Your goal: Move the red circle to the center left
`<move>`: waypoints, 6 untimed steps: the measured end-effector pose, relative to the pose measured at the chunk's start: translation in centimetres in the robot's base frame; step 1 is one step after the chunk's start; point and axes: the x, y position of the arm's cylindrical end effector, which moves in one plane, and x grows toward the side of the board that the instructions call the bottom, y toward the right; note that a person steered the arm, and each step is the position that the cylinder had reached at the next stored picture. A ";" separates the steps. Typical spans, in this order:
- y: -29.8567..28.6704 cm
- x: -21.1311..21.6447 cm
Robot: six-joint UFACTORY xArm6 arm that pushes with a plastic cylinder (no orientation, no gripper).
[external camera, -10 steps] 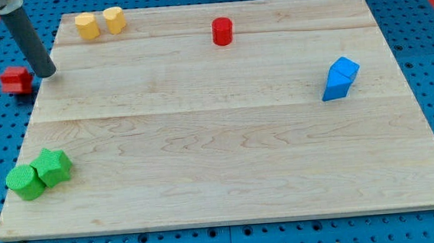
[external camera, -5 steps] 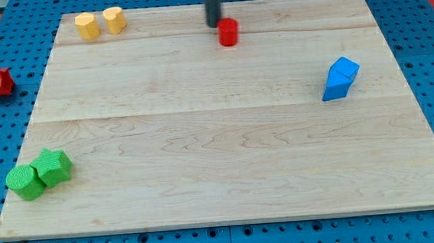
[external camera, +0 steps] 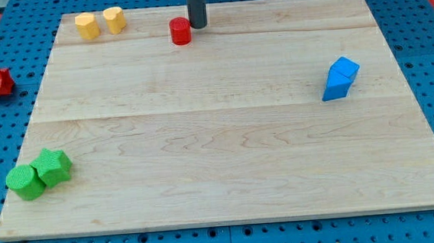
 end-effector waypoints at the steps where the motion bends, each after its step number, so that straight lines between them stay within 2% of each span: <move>1: -5.8 1.7; 3: -17.5 9.1; 5: -11.7 5.4; 6: -6.2 5.0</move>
